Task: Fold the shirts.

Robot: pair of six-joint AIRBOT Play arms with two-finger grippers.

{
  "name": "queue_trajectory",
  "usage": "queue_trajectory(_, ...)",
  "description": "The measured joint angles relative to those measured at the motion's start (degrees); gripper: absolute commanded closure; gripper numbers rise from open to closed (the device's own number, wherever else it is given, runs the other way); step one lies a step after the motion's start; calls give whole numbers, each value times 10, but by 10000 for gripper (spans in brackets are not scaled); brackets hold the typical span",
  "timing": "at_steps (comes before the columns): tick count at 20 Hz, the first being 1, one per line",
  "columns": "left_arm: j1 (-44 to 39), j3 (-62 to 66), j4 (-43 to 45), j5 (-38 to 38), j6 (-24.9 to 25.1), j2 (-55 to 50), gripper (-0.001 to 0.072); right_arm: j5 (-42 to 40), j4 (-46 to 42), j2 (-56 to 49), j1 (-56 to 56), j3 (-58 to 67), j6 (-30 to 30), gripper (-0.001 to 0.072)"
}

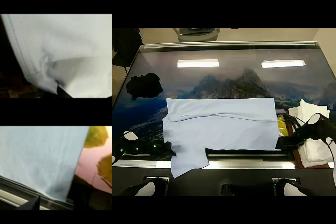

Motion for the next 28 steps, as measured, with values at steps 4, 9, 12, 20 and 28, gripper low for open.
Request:
queue_trajectory(4, 0, 0, 1, 0, 3, 0, 672, -40, 21, 0, 0, -18, 9, 658)
queue_trajectory(9, -2, 9, 11, 3, 12, 6, 674, -71, 34, 0, 2, -3, -6, 660)
queue_trajectory(12, 0, 47, 31, 61, 15, 38, 678, -47, 34, 3, 0, 40, -26, 661)
queue_trajectory(20, -12, 255, 3, 87, -7, -9, 678, -49, 41, -50, 54, 214, -20, 660)
queue_trajectory(28, -38, 538, 1, 63, -12, -272, 677, -70, 28, -225, 105, 400, 42, 658)
